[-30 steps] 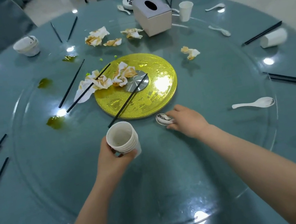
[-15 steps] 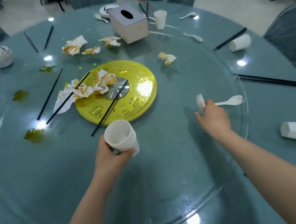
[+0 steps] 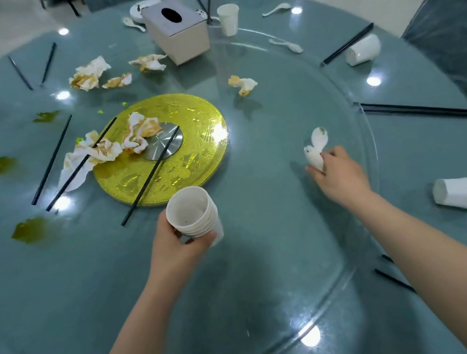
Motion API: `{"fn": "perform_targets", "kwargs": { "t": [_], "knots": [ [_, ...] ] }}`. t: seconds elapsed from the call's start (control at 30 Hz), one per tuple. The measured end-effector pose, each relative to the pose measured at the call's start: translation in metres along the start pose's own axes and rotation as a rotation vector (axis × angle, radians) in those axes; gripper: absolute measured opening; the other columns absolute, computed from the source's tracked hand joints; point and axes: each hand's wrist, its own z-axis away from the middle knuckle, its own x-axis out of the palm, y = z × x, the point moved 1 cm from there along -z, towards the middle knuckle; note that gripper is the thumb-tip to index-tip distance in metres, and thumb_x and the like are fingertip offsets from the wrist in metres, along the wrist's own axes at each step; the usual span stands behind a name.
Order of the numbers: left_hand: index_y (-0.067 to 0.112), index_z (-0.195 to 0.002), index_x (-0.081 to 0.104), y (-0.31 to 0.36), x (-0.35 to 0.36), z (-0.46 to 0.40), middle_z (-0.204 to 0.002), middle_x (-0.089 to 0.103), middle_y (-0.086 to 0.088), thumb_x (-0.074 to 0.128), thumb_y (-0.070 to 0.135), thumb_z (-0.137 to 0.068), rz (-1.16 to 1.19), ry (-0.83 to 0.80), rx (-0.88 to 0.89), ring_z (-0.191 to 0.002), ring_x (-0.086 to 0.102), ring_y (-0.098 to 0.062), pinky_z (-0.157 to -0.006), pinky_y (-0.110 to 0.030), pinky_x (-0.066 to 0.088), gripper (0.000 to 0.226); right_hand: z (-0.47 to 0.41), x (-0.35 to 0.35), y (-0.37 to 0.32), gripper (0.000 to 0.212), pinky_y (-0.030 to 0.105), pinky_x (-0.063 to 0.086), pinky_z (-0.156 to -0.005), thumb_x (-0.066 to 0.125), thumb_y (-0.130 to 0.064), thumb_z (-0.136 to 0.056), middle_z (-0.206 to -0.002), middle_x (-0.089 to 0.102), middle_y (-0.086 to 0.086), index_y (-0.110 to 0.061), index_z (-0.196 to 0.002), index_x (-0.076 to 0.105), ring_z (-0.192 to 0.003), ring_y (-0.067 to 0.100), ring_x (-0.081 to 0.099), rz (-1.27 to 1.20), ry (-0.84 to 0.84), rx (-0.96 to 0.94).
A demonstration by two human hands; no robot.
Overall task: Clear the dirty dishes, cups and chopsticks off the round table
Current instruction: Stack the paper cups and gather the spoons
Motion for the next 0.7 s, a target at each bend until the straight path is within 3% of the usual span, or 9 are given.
{"fn": "perform_targets", "kwargs": {
  "t": [0.2, 0.37, 0.47, 0.57, 0.7],
  "knots": [
    [0.024, -0.126, 0.049, -0.002, 0.009, -0.001, -0.116, 0.063, 0.01, 0.075, 0.019, -0.059, 0.004, -0.019, 0.009, -0.1, 0.06, 0.004, -0.073, -0.007, 0.047, 0.073, 0.014, -0.004, 0.015, 0.031, 0.029, 0.036, -0.063, 0.05, -0.046, -0.093, -0.112, 0.051, -0.007, -0.019, -0.097, 0.065, -0.079, 0.026, 0.056, 0.01, -0.001, -0.14],
    [0.025, -0.125, 0.049, -0.007, 0.016, -0.004, -0.115, 0.063, 0.012, 0.076, 0.02, -0.057, -0.006, -0.005, -0.014, -0.101, 0.06, 0.003, -0.075, -0.01, 0.047, 0.073, -0.001, -0.017, 0.006, 0.025, 0.031, 0.033, -0.063, 0.058, -0.038, -0.09, -0.091, 0.052, -0.002, -0.017, -0.103, 0.057, -0.077, 0.025, 0.049, -0.193, 0.18, 0.004],
    [0.024, -0.125, 0.051, -0.011, 0.02, -0.005, -0.114, 0.063, 0.012, 0.081, 0.011, -0.062, -0.019, 0.009, -0.018, -0.101, 0.061, 0.0, -0.075, -0.01, 0.047, 0.071, -0.017, -0.018, -0.007, 0.033, 0.033, 0.034, -0.061, 0.063, -0.046, -0.085, -0.085, 0.053, 0.0, -0.018, -0.096, 0.048, -0.076, 0.027, 0.048, -0.152, 0.141, 0.075],
    [0.036, -0.115, 0.053, -0.014, 0.02, -0.006, -0.107, 0.064, 0.019, 0.078, -0.002, -0.069, -0.04, 0.024, -0.008, -0.095, 0.06, 0.008, -0.068, -0.003, 0.045, 0.064, -0.029, -0.011, -0.016, 0.05, 0.035, 0.036, -0.065, 0.062, -0.054, -0.084, -0.1, 0.054, 0.01, -0.012, -0.105, 0.047, -0.089, 0.035, 0.056, -0.011, 0.042, 0.122],
    [0.039, -0.112, 0.052, -0.009, 0.017, -0.003, -0.107, 0.064, 0.023, 0.081, 0.006, -0.065, -0.035, 0.03, -0.015, -0.095, 0.06, 0.01, -0.069, -0.003, 0.045, 0.065, -0.03, 0.004, -0.019, 0.05, 0.038, 0.036, -0.07, 0.052, -0.046, -0.093, -0.119, 0.051, 0.017, -0.006, -0.12, 0.043, -0.103, 0.041, 0.057, 0.065, -0.038, 0.115]
  ]
}}
